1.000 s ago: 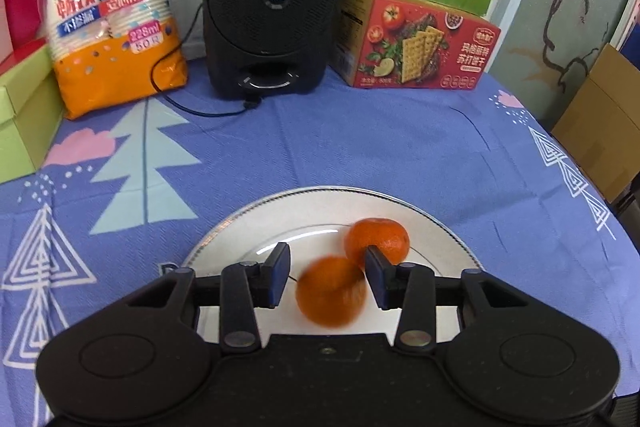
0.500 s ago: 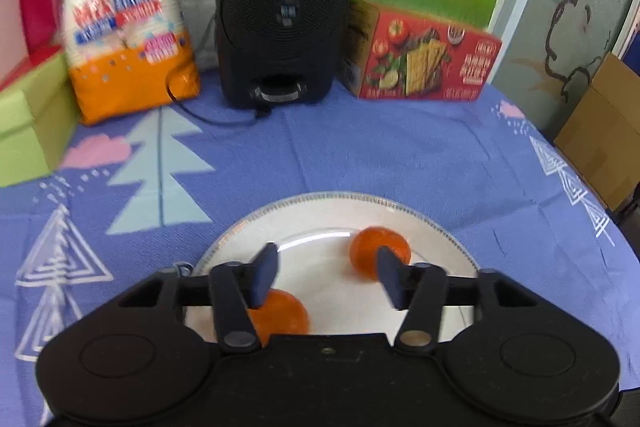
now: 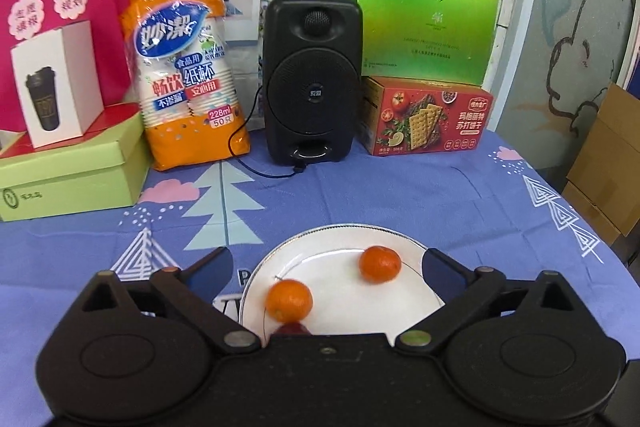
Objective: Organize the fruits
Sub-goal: 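Withdraw both tools from the plate back over the fruit cluster, then grasp a tangerine with the left tool while the right tool grasps a kiwi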
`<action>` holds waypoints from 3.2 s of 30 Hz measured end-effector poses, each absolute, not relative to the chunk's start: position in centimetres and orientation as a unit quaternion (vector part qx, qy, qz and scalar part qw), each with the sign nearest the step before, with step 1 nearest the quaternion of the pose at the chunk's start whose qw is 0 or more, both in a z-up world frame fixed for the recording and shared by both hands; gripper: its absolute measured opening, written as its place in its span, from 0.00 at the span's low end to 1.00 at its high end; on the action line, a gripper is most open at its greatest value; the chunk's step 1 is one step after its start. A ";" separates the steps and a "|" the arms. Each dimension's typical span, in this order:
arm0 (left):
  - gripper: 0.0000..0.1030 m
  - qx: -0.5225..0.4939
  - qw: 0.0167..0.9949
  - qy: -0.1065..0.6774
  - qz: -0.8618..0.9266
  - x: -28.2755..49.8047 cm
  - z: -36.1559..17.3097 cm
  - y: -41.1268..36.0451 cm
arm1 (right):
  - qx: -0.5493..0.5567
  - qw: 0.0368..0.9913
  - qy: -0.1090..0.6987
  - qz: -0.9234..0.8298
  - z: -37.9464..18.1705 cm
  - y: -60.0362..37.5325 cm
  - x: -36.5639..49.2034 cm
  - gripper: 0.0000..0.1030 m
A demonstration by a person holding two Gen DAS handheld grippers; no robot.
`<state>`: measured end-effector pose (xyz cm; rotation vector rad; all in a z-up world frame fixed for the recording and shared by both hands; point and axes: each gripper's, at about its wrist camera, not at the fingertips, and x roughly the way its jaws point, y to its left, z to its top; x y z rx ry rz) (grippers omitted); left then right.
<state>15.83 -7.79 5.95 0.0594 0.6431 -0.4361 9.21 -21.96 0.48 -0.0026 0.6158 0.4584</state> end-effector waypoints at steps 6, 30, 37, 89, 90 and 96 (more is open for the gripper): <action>1.00 0.036 0.929 0.303 -0.207 12.6 7.2 -7.4 | -0.002 0.932 0.293 0.215 1.3 -22.1 7.2 1.00; 1.00 0.010 0.940 0.312 -0.137 1.9 6.1 -0.5 | -0.004 0.937 0.278 0.210 2.8 -20.9 -0.2 1.00; 1.00 -0.005 0.934 0.340 -0.108 0.0 3.6 2.6 | -0.006 0.929 0.305 0.211 1.2 -20.7 -0.8 1.00; 0.99 -0.006 0.880 0.422 -0.217 2.3 -2.5 -1.0 | -0.047 0.895 0.366 0.250 -2.5 -18.2 1.6 0.43; 0.99 -0.006 0.880 0.422 -0.217 2.5 -2.5 -1.1 | -0.046 0.896 0.366 0.247 -2.5 -18.5 1.6 0.43; 0.88 0.018 0.877 0.425 -0.223 2.5 -3.0 -2.0 | -0.037 0.900 0.365 0.235 -2.5 -19.4 1.4 0.43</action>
